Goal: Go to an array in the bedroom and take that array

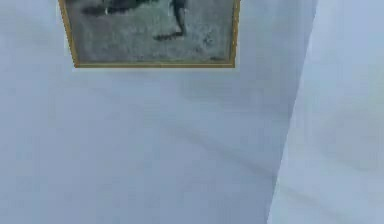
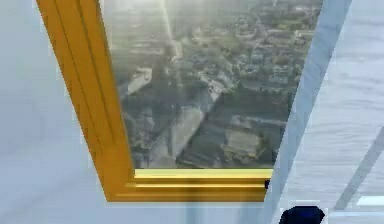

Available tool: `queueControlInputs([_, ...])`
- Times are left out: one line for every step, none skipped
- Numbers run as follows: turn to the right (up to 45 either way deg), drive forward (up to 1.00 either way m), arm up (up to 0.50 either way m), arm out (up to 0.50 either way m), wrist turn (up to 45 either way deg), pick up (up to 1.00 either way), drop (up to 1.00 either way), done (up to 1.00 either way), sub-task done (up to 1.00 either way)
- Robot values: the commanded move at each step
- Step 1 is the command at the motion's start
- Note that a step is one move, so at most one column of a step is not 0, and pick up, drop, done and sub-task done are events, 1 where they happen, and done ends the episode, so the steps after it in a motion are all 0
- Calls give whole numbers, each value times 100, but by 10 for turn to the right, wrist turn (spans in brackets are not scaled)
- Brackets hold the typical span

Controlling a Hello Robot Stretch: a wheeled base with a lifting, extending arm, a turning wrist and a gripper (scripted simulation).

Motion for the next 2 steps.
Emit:
queueControlInputs([-450,0,0,0,0,0,0,0,0])
queueControlInputs([-360,0,0,0,0,0,0,0,0])
